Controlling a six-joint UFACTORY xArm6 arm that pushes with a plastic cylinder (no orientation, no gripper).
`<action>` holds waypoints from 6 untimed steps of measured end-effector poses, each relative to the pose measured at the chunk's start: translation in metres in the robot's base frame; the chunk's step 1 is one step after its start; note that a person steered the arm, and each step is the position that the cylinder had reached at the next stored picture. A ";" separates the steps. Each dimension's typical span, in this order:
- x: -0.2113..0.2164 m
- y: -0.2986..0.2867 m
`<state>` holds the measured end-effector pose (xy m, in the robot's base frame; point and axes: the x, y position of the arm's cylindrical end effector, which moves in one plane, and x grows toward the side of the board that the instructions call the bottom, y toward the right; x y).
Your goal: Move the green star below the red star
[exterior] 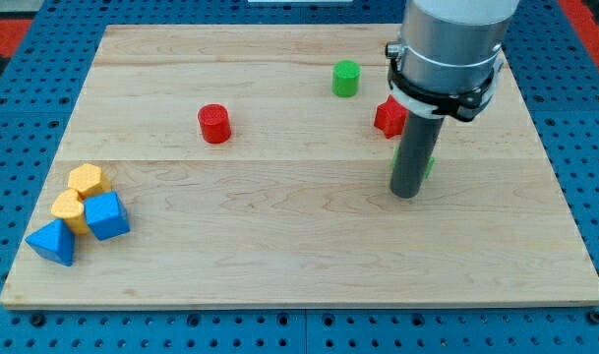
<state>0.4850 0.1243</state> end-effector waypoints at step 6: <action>-0.040 0.008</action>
